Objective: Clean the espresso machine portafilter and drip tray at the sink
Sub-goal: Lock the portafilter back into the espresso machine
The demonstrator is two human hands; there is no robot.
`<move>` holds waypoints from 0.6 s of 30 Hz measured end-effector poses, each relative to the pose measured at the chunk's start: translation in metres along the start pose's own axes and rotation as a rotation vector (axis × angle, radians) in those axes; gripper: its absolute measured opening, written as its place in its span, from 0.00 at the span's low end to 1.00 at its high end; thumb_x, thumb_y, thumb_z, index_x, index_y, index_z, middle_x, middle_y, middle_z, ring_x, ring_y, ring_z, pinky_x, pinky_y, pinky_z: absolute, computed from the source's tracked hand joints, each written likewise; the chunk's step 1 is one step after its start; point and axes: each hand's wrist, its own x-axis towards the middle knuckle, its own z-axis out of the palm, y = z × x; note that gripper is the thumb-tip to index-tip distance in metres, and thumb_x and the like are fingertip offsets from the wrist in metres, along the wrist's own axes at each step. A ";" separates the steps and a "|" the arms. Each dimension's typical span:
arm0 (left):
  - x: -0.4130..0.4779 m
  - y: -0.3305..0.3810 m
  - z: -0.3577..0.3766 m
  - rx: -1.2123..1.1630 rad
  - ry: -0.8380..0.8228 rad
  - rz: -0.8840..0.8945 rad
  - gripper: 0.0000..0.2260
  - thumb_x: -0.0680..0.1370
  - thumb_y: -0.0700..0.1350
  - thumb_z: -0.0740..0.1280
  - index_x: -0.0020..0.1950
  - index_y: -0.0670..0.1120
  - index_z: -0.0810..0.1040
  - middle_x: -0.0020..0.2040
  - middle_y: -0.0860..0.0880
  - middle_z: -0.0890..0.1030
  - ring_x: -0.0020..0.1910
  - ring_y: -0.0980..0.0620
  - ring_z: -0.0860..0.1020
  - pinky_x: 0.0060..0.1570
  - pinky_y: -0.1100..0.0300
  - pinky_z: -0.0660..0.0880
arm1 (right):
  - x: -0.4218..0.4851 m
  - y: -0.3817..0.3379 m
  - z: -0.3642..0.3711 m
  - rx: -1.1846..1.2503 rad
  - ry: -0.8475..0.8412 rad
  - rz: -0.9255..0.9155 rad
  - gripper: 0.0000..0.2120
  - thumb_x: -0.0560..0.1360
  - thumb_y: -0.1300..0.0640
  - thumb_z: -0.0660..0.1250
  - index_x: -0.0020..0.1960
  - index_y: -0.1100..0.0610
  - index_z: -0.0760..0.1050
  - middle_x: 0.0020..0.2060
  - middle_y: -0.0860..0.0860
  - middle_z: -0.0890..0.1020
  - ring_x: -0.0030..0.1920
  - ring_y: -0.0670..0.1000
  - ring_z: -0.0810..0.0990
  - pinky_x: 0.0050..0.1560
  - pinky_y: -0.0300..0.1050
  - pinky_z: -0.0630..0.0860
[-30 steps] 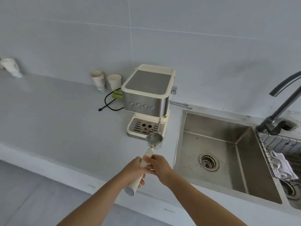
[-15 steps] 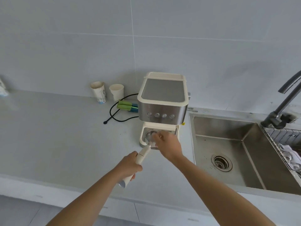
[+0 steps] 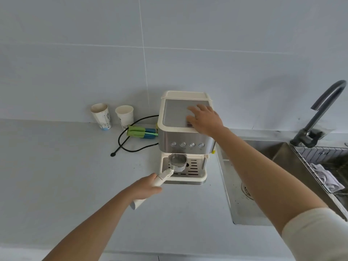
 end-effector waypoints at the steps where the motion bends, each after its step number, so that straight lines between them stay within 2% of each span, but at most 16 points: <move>1: 0.004 -0.001 -0.002 0.027 0.010 0.000 0.11 0.77 0.51 0.60 0.47 0.46 0.62 0.36 0.53 0.68 0.37 0.52 0.68 0.36 0.60 0.62 | 0.002 0.002 0.002 -0.006 -0.016 0.004 0.21 0.79 0.49 0.52 0.71 0.48 0.61 0.71 0.53 0.63 0.72 0.56 0.59 0.70 0.50 0.57; 5: 0.019 -0.008 -0.008 0.132 0.074 -0.001 0.13 0.76 0.55 0.61 0.47 0.47 0.63 0.35 0.55 0.69 0.38 0.50 0.71 0.36 0.60 0.64 | 0.009 0.010 0.010 -0.029 0.009 -0.021 0.17 0.77 0.47 0.55 0.64 0.50 0.68 0.63 0.52 0.71 0.68 0.55 0.64 0.65 0.48 0.61; 7: 0.026 -0.012 -0.011 0.203 0.120 0.011 0.14 0.75 0.56 0.64 0.48 0.47 0.66 0.36 0.55 0.69 0.41 0.50 0.72 0.36 0.60 0.64 | 0.011 0.011 0.012 -0.018 0.031 -0.027 0.17 0.77 0.47 0.56 0.63 0.51 0.70 0.63 0.51 0.71 0.68 0.55 0.64 0.65 0.47 0.60; 11: 0.039 -0.017 -0.018 0.273 0.156 0.033 0.18 0.74 0.56 0.66 0.56 0.45 0.72 0.39 0.53 0.72 0.41 0.49 0.72 0.37 0.60 0.65 | 0.013 0.019 0.010 0.022 0.047 -0.060 0.17 0.76 0.46 0.58 0.63 0.48 0.71 0.64 0.49 0.71 0.67 0.53 0.64 0.67 0.46 0.60; 14: 0.046 -0.017 -0.023 0.273 0.126 0.047 0.17 0.75 0.54 0.65 0.60 0.47 0.71 0.40 0.52 0.73 0.39 0.50 0.72 0.40 0.60 0.65 | 0.014 0.030 0.008 0.055 0.020 -0.098 0.19 0.76 0.45 0.59 0.66 0.45 0.70 0.66 0.47 0.70 0.68 0.52 0.63 0.70 0.46 0.59; 18: 0.054 -0.015 -0.025 0.344 0.129 0.058 0.16 0.78 0.53 0.60 0.62 0.46 0.67 0.44 0.50 0.72 0.42 0.48 0.71 0.41 0.59 0.65 | 0.014 0.037 0.009 0.121 0.023 -0.115 0.19 0.76 0.46 0.61 0.67 0.45 0.70 0.67 0.48 0.69 0.68 0.51 0.63 0.71 0.45 0.57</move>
